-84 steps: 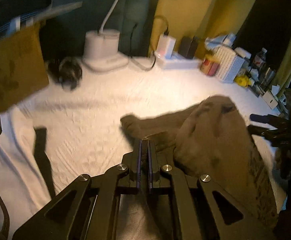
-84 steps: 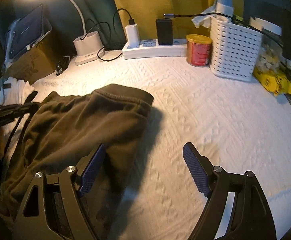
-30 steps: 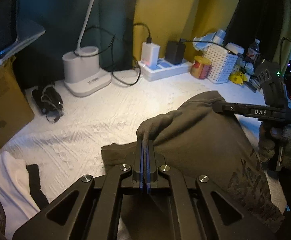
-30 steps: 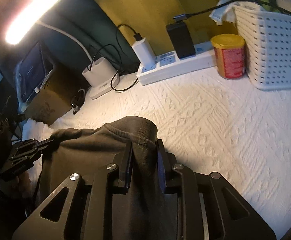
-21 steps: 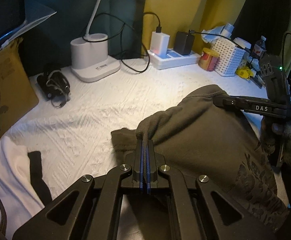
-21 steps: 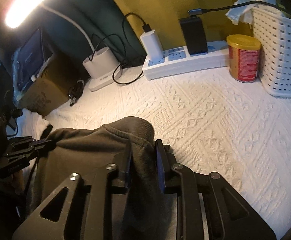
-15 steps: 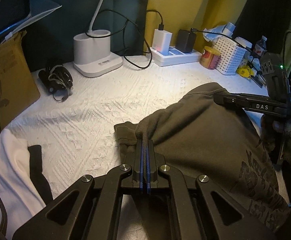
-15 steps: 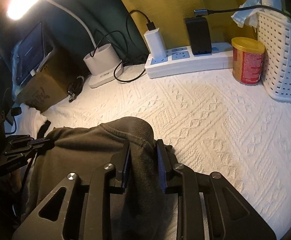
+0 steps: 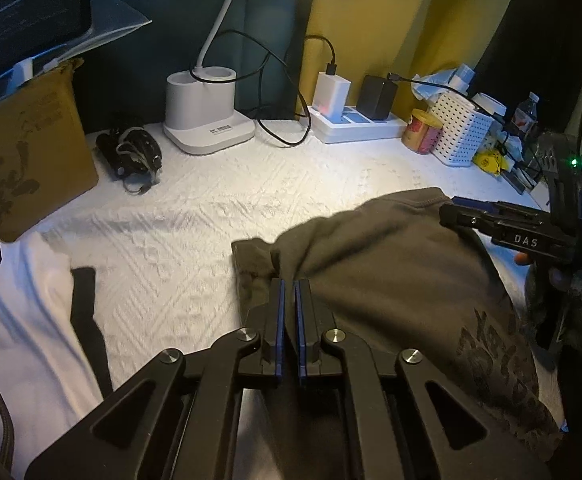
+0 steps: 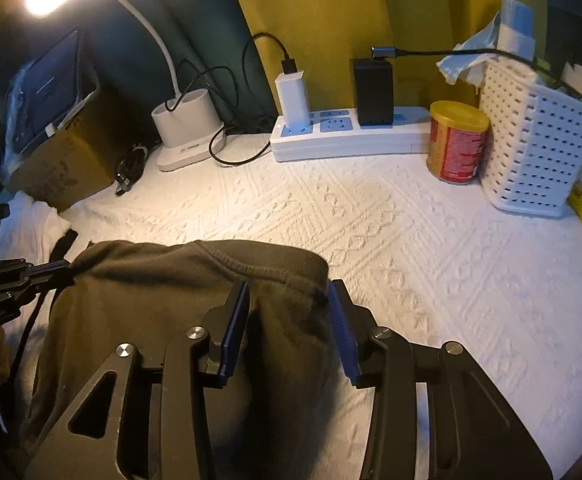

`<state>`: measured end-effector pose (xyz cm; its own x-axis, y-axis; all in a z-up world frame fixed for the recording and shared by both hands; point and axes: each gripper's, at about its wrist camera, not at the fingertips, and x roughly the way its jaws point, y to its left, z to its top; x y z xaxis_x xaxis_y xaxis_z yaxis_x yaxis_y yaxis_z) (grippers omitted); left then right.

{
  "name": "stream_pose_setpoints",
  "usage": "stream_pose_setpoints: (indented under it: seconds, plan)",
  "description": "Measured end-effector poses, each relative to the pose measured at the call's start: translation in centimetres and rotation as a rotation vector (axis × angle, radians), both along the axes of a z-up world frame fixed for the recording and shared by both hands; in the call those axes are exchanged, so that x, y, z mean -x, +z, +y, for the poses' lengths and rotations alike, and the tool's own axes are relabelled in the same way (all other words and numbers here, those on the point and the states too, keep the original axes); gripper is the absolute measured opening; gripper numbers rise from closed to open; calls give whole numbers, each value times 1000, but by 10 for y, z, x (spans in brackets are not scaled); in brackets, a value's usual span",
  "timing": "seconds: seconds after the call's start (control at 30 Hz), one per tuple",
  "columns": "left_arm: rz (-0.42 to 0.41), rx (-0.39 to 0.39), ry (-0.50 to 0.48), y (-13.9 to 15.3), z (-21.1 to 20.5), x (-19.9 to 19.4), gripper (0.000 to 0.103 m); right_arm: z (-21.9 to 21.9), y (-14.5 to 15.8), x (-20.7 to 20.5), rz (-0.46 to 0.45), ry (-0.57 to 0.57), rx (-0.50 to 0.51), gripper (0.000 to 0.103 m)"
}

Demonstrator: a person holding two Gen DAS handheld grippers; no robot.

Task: Fold small clothes

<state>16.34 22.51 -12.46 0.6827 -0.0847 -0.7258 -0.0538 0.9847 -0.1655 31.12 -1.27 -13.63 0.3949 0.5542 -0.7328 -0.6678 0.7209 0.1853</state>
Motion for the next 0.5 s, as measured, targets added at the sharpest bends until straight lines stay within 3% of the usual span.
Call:
stream_pose_setpoints:
  seconds: [0.03,0.1,0.17,0.2,0.27,0.5]
  plan:
    - [2,-5,2,0,-3,4,5,-1,1,3,-2,1,1,45]
    - [3,-5,0,1,-6,9,10,-3,4,9,-6,2,2,64]
    - [-6,8,-2,2,-10,17,45,-7,6,17,-9,4,1,68]
    - [-15,20,-2,3,-11,21,69,-9,8,20,-11,4,1,68]
    - [-30,50,-4,7,-14,29,71,-13,11,27,-15,8,4,68]
    - [-46,48,-40,12,-36,51,71,-29,20,53,-32,3,6,68]
